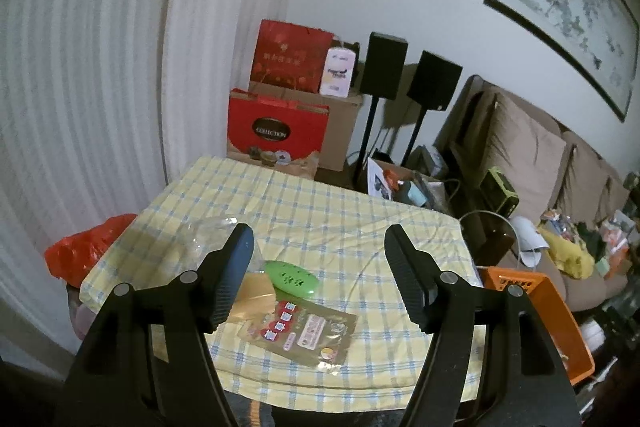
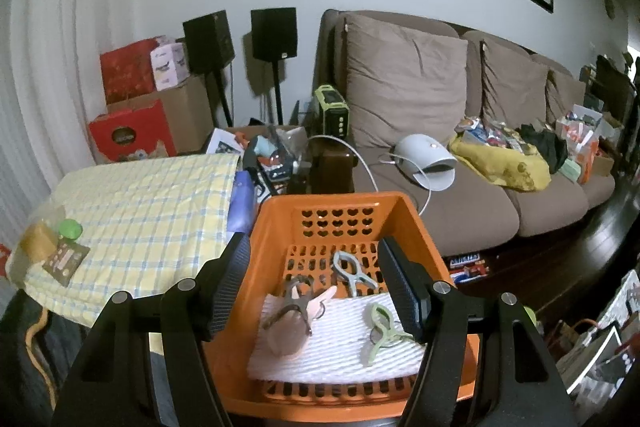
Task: Organize objects
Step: 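Lift both open grippers out of the basket and swing toward the tablecloth, then close the right gripper on the green paw-print egg and lift it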
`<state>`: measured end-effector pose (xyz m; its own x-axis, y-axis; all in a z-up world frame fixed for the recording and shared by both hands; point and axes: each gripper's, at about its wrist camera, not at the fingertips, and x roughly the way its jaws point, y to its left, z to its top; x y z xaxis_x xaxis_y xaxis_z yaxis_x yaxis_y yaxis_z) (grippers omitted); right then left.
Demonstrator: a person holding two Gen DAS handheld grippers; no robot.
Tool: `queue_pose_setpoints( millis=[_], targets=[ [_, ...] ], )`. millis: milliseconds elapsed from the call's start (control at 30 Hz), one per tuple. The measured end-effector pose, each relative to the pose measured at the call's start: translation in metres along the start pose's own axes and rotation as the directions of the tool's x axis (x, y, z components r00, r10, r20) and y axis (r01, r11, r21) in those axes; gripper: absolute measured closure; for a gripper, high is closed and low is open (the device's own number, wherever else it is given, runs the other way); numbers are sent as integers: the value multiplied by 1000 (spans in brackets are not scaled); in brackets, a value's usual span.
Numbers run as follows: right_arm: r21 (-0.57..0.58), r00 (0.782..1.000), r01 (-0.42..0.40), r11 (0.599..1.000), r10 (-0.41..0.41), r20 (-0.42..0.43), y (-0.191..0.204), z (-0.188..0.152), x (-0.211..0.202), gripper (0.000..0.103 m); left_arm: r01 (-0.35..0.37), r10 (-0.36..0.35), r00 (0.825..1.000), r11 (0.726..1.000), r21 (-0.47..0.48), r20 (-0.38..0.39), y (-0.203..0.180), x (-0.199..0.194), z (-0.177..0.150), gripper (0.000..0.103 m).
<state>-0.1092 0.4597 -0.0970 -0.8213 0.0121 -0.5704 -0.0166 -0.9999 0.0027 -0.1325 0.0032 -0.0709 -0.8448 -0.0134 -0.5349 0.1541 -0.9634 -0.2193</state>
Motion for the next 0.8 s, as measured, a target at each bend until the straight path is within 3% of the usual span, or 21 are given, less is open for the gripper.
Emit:
queue_pose_setpoints(
  millis=[400,433,467,567,633,700,800],
  targets=[
    [-26,998,-29,999,27,-63,8,-15,31,35,9,-11,998,1000,-17,-67,33,17,6,35],
    [-20,997,-31,999,30,-72,7,-17,34,35,26,-27,996,999,-20,-84,36,19,6,35],
    [-12,996,-30,999,29,-83,4,-19,39,35,87,-88,990,996,-16,-107,39,21,7,35],
    [-2,993,-28,1000,27,-114,-1,-24,48,35,180,-171,977,982,56,-129,36,15,7,33],
    [4,991,-30,1000,30,-131,-3,-27,52,35,173,-156,981,972,157,-118,30,9,4,18],
    [17,989,-42,999,44,-140,-3,-28,54,35,182,-153,980,949,258,-128,23,8,-3,14],
    [15,986,-76,997,77,-148,8,-30,56,33,192,-146,976,925,328,-160,21,18,-12,14]
  ],
)
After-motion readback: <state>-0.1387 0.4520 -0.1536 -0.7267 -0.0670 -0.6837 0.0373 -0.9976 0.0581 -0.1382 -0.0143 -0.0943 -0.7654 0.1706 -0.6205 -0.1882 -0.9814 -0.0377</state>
